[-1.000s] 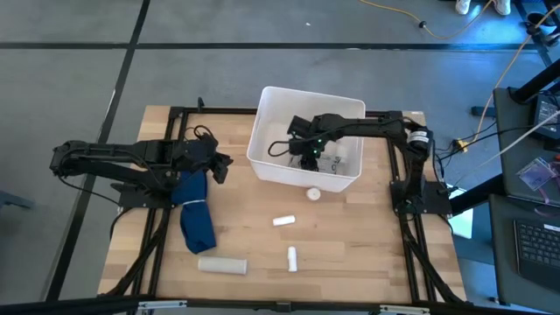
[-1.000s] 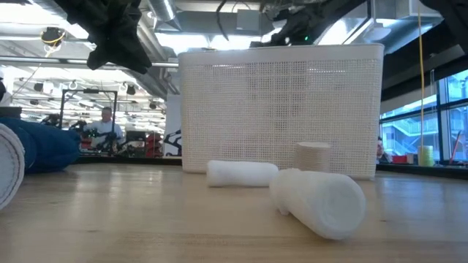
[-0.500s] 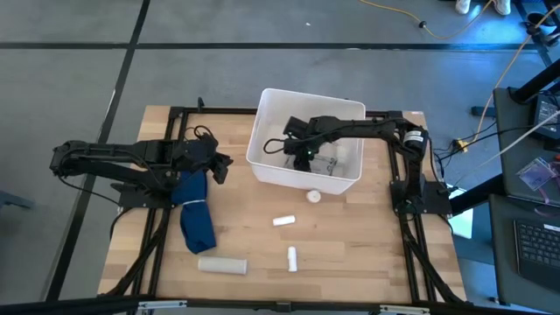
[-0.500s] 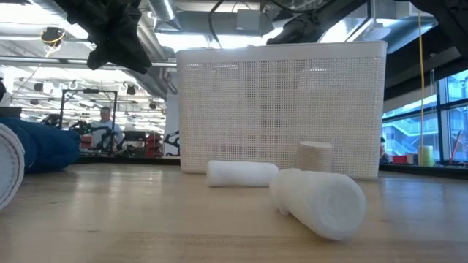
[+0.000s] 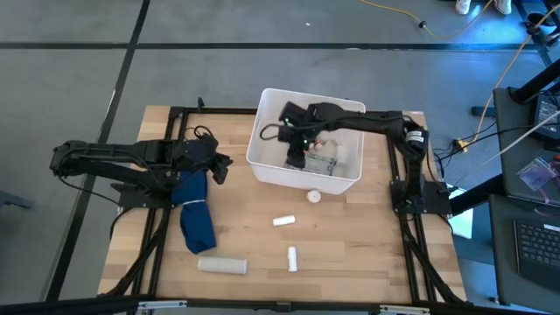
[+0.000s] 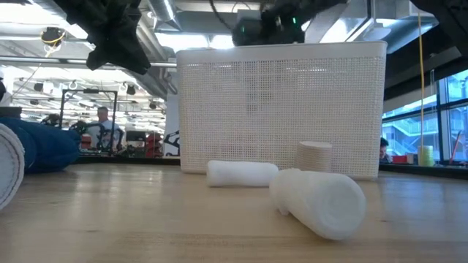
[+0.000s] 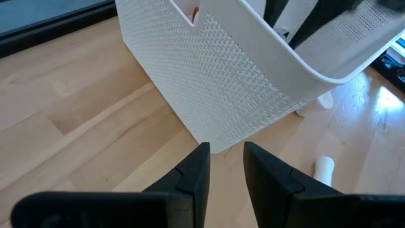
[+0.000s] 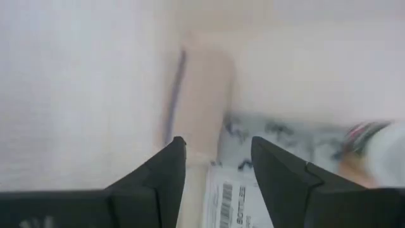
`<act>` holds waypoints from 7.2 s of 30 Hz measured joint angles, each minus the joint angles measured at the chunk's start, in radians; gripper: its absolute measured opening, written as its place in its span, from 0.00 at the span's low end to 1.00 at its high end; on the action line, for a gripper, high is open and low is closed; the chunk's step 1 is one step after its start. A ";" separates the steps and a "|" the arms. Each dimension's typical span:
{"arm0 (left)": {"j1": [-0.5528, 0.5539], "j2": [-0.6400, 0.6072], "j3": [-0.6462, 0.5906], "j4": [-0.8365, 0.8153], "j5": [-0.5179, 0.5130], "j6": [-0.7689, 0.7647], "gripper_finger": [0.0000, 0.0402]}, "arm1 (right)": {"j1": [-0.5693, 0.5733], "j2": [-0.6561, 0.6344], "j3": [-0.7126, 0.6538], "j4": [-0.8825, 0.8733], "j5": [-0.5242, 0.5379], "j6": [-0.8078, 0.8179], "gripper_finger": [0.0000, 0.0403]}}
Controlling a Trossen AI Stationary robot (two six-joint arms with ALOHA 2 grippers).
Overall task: Pick & place medical supplies in basket/bin
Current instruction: Put the top bandage in the white bin, then put the top rolled gauze in the white bin
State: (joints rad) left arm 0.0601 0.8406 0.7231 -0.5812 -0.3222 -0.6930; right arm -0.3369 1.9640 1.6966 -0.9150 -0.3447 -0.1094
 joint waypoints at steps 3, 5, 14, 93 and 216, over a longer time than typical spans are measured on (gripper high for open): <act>0.000 0.000 0.000 0.000 0.000 0.000 0.23 | 0.011 0.000 0.138 -0.093 0.003 0.029 0.45; 0.000 0.000 0.000 0.000 0.000 0.000 0.23 | 0.024 0.000 0.236 -0.149 0.002 0.055 0.45; 0.000 0.000 0.000 0.000 -0.002 0.000 0.23 | 0.201 -0.003 0.528 -0.315 0.002 0.034 0.45; 0.000 0.000 0.000 -0.029 -0.028 0.000 0.23 | 0.495 0.002 -0.043 -0.159 0.525 -0.104 0.00; -0.001 0.000 0.000 -0.043 -0.080 0.000 0.23 | -0.028 -0.353 -0.237 0.843 -0.086 0.333 0.22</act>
State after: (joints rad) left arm 0.0589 0.8410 0.7231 -0.6243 -0.4019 -0.6930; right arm -0.3647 1.6114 1.4597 -0.0723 -0.4309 0.2234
